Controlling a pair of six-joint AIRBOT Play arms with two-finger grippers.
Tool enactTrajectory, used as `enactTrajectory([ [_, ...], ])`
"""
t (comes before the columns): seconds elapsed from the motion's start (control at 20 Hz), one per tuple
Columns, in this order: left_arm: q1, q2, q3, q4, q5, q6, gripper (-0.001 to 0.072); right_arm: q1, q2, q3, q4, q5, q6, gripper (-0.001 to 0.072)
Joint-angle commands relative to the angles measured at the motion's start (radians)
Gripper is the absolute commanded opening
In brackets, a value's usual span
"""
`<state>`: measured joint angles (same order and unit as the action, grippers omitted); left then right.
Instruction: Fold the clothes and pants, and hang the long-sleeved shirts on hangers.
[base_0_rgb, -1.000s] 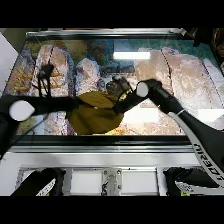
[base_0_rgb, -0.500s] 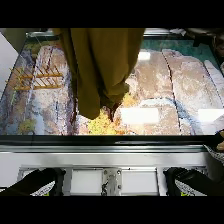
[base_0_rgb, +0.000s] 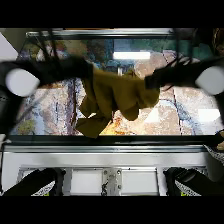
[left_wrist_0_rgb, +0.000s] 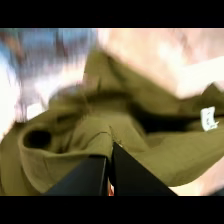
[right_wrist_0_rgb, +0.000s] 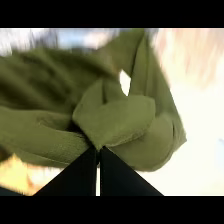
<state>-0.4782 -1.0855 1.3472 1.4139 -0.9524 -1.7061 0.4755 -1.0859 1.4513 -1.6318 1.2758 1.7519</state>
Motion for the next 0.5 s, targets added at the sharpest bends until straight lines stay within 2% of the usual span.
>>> enactTrajectory([
  [0.0,-0.077,0.042,-0.392,-0.002,-0.015,-0.055,0.0014,0.103,0.03,-0.348,-0.009,0.027,0.122,0.0012],
  [0.15,-0.138,0.053,-0.579,-0.003,0.013,-0.092,0.0014,0.156,0.03,-0.503,0.011,0.008,0.166,0.002],
  [0.2,-0.152,0.053,-0.605,-0.003,0.013,-0.101,0.0014,0.155,0.03,-0.517,0.022,0.009,0.164,0.005],
  [0.25,-0.161,0.053,-0.616,-0.003,0.01,-0.101,0.0014,0.153,0.032,-0.516,0.019,0.012,0.163,0.0271],
  [0.3,-0.169,0.053,-0.62,-0.003,0.01,-0.101,0.0014,0.15,0.036,-0.51,0.018,0.011,0.155,0.0559],
  [0.35,-0.171,0.053,-0.619,-0.003,0.011,-0.101,0.0014,0.144,0.04,-0.5,0.016,0.011,0.146,0.0671],
  [0.45,-0.171,0.053,-0.619,-0.003,0.014,-0.101,0.0014,0.137,0.042,-0.49,0.015,-0.001,0.117,0.0662],
])
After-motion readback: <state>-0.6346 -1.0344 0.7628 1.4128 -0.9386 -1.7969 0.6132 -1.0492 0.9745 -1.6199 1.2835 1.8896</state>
